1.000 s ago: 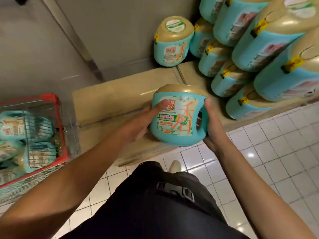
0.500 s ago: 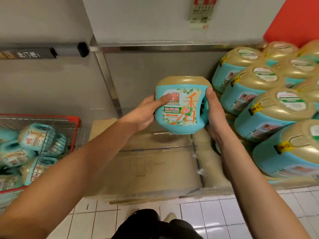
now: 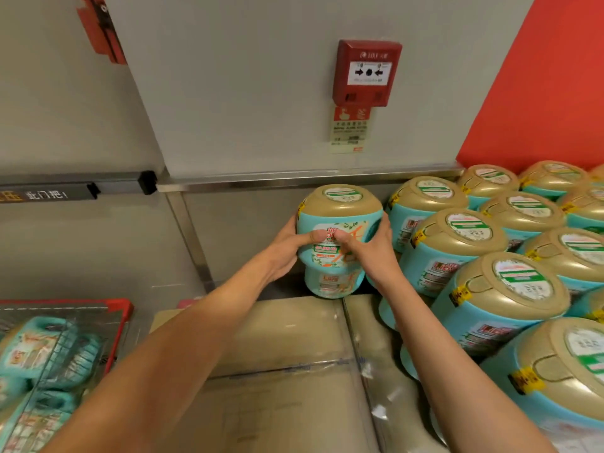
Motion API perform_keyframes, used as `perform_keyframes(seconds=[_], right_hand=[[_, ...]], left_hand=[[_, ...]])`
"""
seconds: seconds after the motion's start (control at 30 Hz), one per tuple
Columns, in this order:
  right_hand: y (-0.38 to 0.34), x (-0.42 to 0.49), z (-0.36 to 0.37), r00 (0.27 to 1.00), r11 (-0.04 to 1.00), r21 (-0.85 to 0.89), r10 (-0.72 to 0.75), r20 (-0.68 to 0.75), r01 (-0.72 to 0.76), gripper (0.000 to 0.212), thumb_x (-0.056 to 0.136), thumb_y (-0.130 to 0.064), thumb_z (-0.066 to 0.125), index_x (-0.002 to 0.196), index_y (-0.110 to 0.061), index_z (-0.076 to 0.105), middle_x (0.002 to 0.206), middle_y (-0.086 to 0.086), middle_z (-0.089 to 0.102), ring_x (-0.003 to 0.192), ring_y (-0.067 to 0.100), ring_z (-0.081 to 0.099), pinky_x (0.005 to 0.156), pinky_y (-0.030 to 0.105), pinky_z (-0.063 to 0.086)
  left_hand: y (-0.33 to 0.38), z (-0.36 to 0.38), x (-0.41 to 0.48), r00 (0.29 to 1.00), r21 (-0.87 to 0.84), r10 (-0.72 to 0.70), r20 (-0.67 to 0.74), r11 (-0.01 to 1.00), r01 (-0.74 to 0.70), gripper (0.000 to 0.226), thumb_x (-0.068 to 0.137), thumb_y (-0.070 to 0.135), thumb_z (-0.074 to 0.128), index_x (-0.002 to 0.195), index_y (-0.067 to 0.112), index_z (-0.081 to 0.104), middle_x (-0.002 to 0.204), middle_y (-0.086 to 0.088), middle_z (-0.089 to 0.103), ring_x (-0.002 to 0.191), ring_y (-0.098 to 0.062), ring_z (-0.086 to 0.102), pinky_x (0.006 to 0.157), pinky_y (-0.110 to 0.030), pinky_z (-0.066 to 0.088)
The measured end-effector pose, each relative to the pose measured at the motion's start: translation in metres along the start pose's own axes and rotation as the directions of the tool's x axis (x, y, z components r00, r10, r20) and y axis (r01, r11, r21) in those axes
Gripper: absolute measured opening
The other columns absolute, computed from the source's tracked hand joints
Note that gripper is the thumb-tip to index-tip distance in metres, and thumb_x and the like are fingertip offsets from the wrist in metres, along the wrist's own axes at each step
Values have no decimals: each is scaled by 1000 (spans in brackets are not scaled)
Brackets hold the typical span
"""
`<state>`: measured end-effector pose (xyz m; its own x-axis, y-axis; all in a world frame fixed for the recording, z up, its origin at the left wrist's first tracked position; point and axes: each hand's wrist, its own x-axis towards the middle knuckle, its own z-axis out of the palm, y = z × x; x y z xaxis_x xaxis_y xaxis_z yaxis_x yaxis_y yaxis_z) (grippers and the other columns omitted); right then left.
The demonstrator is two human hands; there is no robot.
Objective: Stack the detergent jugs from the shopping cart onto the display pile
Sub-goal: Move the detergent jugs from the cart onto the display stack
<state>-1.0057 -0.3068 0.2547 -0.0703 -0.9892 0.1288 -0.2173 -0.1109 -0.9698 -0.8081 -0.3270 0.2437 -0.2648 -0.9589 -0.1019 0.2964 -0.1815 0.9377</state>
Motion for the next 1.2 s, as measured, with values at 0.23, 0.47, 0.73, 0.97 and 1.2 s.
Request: perform_keyframes(seconds=[0.23,0.47,0.73,0.97,1.2], right_hand=[[20,10,-5,1000,999,-31,-31,5,31,118,80,-43,91,167,-27,14,165,-3,28,150,12,34,126,45,34],[31,10,-1,993,997,-70,-31,-115,23,115,87,-41,85,170,-19,9,171,4,26,157,19,29,123,31,29],[33,4,7,982,978,-202,-94,-164,60,104,97,-46,72,170,-12,5,174,10,17,161,22,18,129,34,21],[39,-1,9,974,974,-214,-114,-194,71,93,104,-42,65,170,-13,7,173,9,17,159,18,19,128,31,20],[47,-6,29,975,976,-219,-67,-214,19,143,69,-48,96,169,-17,-1,165,8,26,151,20,28,119,24,26]], left_hand=[[-15,-2,22,1000,59,-7,27,998,5,90,83,-4,82,158,24,39,142,-9,67,129,-27,67,104,-46,58],[-17,3,33,999,1,28,-41,1000,-28,80,89,0,78,156,26,43,137,-6,71,120,-22,72,89,-36,62],[-32,10,27,976,117,122,-182,988,-102,78,77,31,89,144,35,50,127,13,74,117,-10,72,87,-31,62],[-67,4,23,986,395,31,-165,918,37,94,77,12,94,153,17,38,137,2,66,118,-7,68,106,-39,57],[-89,27,32,940,574,106,-325,812,107,86,77,11,87,152,7,44,149,-15,55,140,-33,52,116,-50,46]])
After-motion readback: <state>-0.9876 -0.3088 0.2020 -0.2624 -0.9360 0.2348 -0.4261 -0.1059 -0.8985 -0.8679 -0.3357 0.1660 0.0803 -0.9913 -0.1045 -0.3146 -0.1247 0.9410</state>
